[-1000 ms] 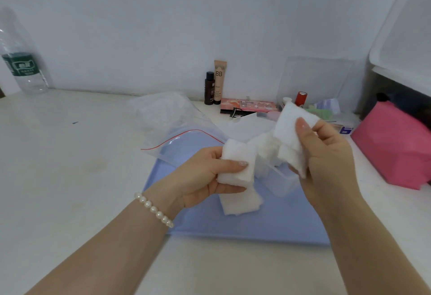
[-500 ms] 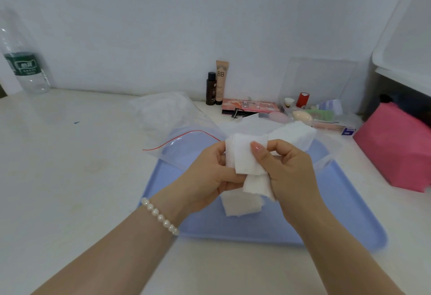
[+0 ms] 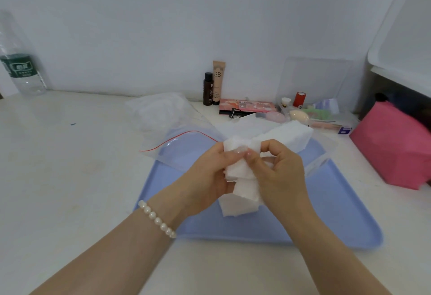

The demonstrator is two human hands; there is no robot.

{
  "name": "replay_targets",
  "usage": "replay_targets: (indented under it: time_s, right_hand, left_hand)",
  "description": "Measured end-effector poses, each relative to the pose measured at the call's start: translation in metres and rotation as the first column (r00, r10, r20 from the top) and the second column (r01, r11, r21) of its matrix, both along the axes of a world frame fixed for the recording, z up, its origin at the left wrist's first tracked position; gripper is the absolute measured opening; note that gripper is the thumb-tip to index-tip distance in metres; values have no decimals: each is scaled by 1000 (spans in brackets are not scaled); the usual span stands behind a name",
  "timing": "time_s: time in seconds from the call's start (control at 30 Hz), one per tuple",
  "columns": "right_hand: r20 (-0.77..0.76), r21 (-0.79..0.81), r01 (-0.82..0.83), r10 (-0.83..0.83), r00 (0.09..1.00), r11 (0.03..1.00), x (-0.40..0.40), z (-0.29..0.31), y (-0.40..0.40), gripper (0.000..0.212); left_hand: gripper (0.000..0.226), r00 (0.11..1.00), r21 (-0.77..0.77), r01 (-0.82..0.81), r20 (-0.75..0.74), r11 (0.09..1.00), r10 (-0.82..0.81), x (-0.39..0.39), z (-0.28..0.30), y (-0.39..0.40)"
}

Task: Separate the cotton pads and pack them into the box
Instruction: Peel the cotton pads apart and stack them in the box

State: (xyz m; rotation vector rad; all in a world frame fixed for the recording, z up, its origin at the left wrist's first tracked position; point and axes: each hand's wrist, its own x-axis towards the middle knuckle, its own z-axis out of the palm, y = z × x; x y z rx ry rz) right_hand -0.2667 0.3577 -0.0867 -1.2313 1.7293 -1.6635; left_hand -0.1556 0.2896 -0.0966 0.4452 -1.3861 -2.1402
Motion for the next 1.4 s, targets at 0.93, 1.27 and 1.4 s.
replay_targets:
  time_s: [0.93,1.27,1.4]
  right_hand:
    - [-115,-48,-407,400,909,912,-25,20,9,28]
    - [-165,59,-415,419,893,908,-26,22,10,32]
    - [-159,61,-396,401,902,916,-26,20,8,30]
  left_hand:
    - [13,921,-350,-222,233,910,314,-2,-5,6]
    - [34,925,-279,-241,224,929,307,-4,-4,7]
    - [40,937,-245,-216,221,945,272,-5,-5,9]
